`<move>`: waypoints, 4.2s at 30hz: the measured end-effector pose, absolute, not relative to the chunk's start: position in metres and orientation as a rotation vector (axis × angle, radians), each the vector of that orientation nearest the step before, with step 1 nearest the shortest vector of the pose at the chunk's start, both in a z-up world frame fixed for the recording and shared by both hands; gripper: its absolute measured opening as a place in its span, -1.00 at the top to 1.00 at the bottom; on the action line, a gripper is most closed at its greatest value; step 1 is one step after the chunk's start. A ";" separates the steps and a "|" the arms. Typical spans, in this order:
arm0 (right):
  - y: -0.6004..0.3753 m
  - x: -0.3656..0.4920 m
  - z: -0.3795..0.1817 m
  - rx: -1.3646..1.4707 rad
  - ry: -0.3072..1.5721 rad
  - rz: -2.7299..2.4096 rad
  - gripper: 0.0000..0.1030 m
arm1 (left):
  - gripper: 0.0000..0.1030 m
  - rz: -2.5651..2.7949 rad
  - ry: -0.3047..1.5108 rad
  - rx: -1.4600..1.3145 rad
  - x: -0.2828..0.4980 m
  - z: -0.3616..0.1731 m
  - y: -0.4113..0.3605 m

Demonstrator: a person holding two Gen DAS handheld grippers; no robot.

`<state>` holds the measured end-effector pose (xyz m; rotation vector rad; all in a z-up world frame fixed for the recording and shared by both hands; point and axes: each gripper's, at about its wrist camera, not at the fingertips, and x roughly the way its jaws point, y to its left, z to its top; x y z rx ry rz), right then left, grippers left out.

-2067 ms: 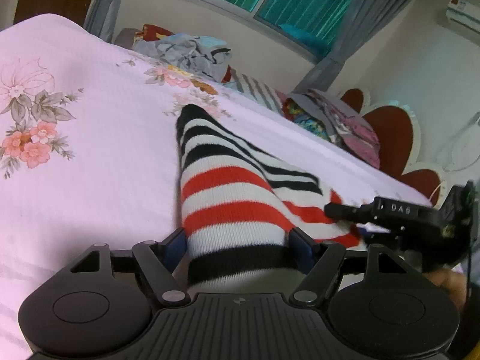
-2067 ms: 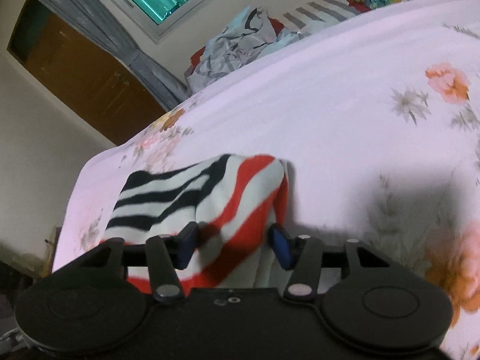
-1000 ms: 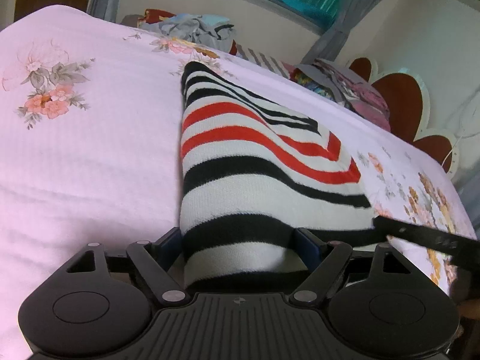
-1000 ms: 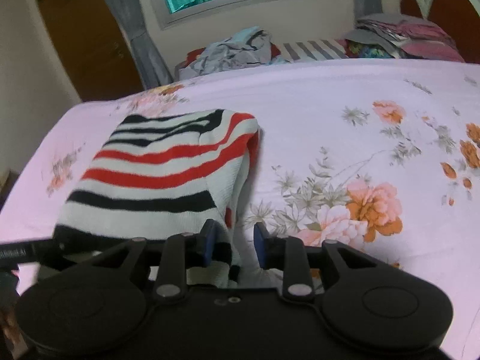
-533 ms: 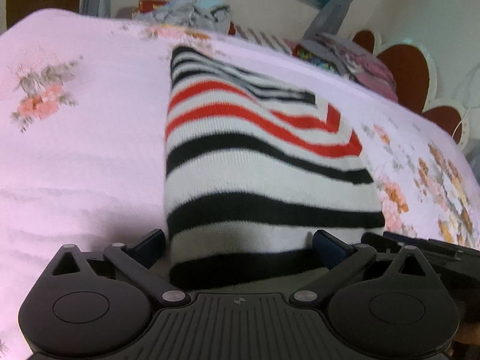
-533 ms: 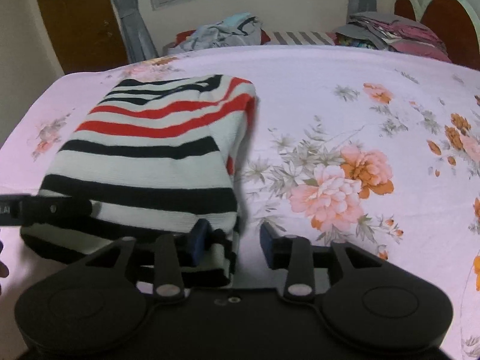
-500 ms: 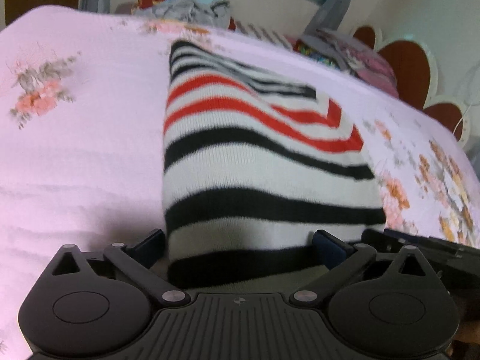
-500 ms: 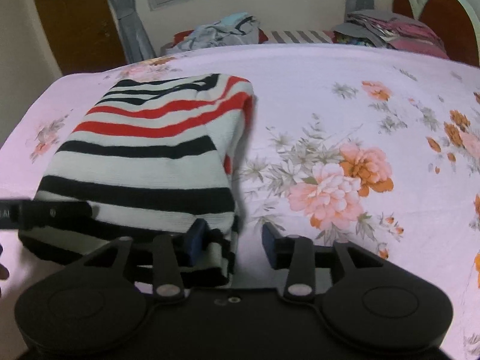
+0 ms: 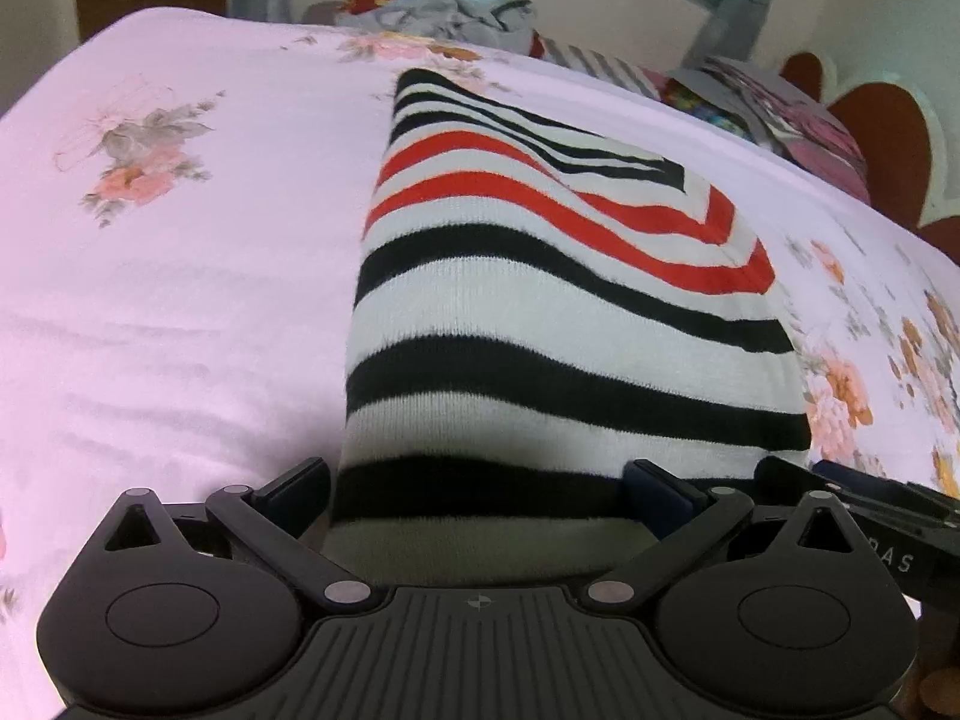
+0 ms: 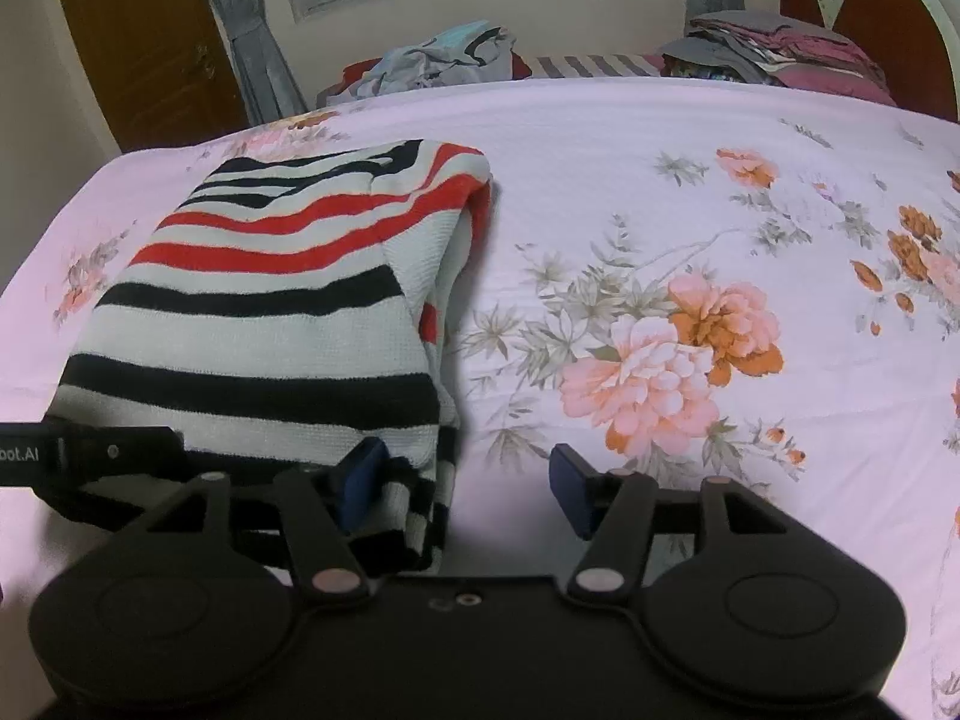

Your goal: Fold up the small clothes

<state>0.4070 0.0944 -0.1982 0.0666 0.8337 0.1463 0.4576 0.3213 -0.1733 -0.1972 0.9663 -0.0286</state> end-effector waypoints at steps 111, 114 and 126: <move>0.029 0.040 0.006 -0.006 0.337 0.244 -0.99 | -1.00 0.221 0.548 -0.066 0.058 0.059 0.248; 0.030 0.039 0.006 -0.009 0.338 0.244 -0.99 | -1.00 0.219 0.547 -0.065 0.057 0.058 0.250; 0.032 0.038 0.007 -0.011 0.342 0.248 -0.99 | -1.00 0.214 0.555 -0.068 0.058 0.057 0.254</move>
